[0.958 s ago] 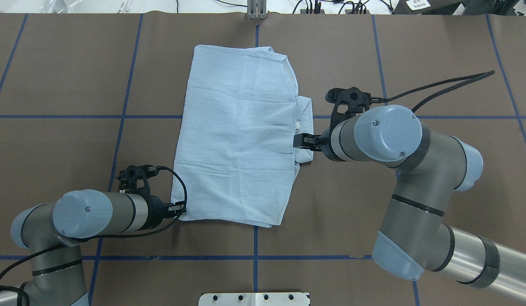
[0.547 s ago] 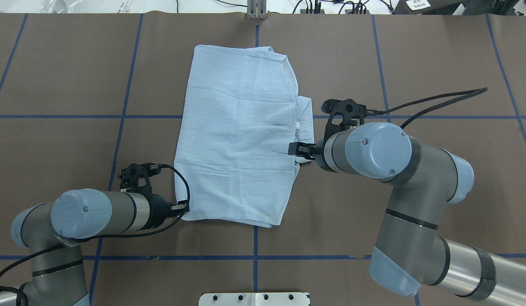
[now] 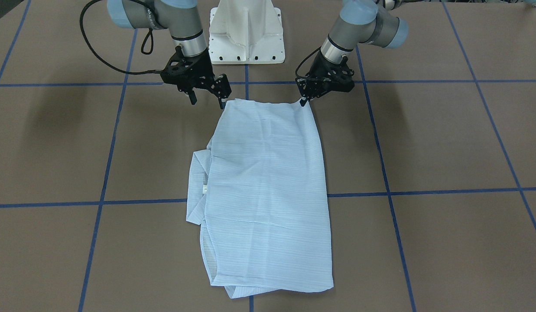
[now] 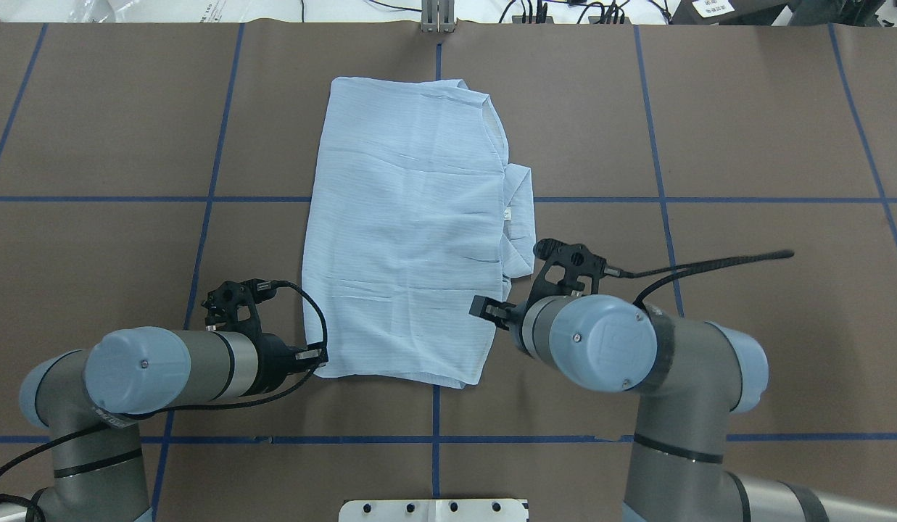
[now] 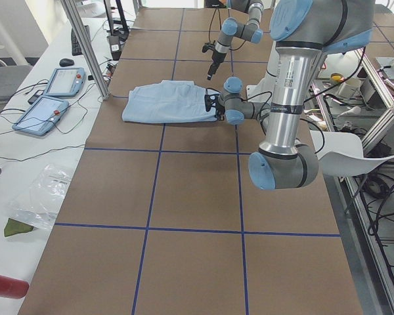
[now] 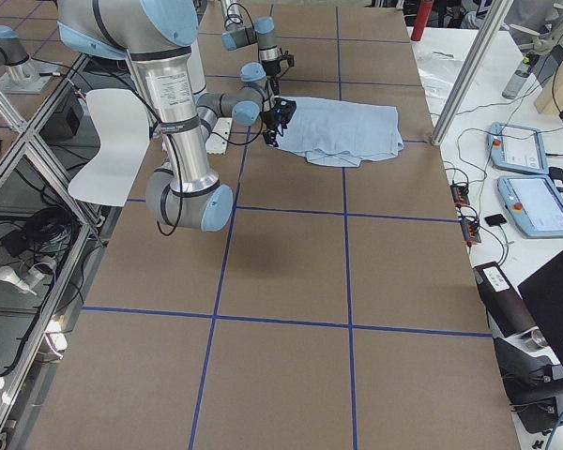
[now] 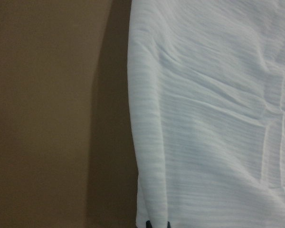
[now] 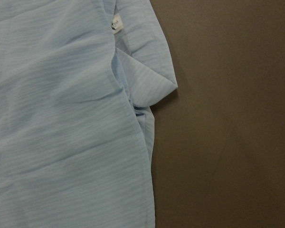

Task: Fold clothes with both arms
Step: 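Move both grippers to the shirt edge nearest the robot and grasp it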

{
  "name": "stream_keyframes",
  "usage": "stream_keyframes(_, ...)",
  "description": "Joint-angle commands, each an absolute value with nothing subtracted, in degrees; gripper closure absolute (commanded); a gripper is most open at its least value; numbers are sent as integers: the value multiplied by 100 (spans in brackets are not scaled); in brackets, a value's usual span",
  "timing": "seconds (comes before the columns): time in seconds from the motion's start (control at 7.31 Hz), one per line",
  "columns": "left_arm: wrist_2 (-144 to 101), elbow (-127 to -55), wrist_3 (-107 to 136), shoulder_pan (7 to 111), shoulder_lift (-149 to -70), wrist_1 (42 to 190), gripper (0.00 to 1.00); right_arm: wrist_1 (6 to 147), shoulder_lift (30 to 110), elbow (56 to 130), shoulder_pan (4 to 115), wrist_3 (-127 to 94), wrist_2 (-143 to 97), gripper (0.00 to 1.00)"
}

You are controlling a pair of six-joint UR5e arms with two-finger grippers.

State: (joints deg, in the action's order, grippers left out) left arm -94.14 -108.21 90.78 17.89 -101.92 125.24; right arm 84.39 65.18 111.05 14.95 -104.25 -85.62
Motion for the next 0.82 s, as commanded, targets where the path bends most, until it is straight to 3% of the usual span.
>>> stream_keyframes(0.0, -9343, -10837, 9176, 1723, -10187, 12524, 100, 8954, 6128, 10830, 1161, -11493, -8508, 6)
stream_keyframes(0.41, -9211, -10872, 9211, 1670, -10187, 12524, 100, 8974, 5512, 10083, 1134, -12102, -8508, 12)
stream_keyframes(0.68, -9211, -10890, 9211, 1661, -10178, 12524, 100, 8982, 5476, 10028, 1108, -12409, -8490, 20)
